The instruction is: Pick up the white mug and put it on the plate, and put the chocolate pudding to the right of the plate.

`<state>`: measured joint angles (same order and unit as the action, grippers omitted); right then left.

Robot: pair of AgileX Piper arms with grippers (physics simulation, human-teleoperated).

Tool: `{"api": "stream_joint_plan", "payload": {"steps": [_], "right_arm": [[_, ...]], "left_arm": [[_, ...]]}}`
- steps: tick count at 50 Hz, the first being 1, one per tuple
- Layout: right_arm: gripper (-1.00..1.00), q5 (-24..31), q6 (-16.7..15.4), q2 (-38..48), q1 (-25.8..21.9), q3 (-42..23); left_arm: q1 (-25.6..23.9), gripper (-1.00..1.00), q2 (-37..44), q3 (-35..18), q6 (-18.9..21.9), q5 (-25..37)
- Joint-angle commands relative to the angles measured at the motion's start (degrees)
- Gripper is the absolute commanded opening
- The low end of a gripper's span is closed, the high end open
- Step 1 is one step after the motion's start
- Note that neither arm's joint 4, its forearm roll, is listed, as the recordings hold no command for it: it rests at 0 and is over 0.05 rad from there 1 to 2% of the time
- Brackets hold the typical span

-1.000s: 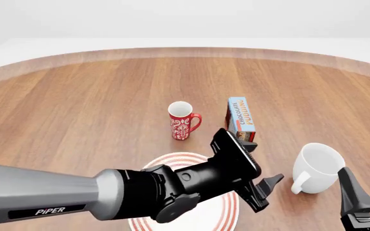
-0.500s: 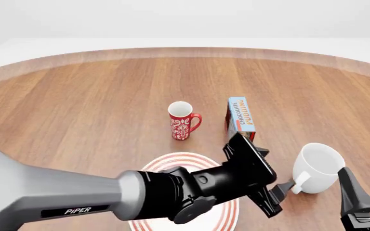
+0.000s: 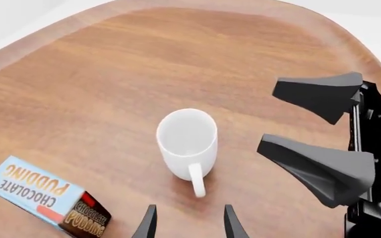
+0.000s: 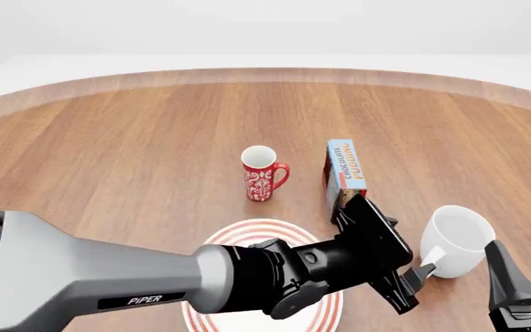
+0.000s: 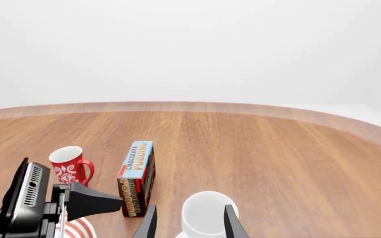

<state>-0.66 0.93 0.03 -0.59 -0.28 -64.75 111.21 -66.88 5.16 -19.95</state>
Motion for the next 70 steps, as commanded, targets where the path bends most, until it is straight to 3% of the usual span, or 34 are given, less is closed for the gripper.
{"api": "stream_joint_plan", "payload": {"steps": [1,49,55,56,70], "right_arm": [[1.0,0.0,0.15,0.01,0.09,0.04],[1.0,0.12,0.21,0.0,-0.02,-0.19],[1.0,-2.04,0.16,1.98,-0.06,0.01],[1.0,0.22,0.26,-0.01,-0.02,-0.34],[1.0,0.27,0.38,-0.02,-0.05,-0.39]], "left_arm": [[-0.2,1.0,1.94,-2.39,-0.61,1.07],[1.2,1.0,10.54,-10.52,-3.44,3.04],[0.96,1.0,11.01,-11.02,-3.71,3.09],[0.8,1.0,11.2,-11.13,-3.82,3.03],[0.32,1.0,12.18,-12.07,-4.2,3.1]]}}
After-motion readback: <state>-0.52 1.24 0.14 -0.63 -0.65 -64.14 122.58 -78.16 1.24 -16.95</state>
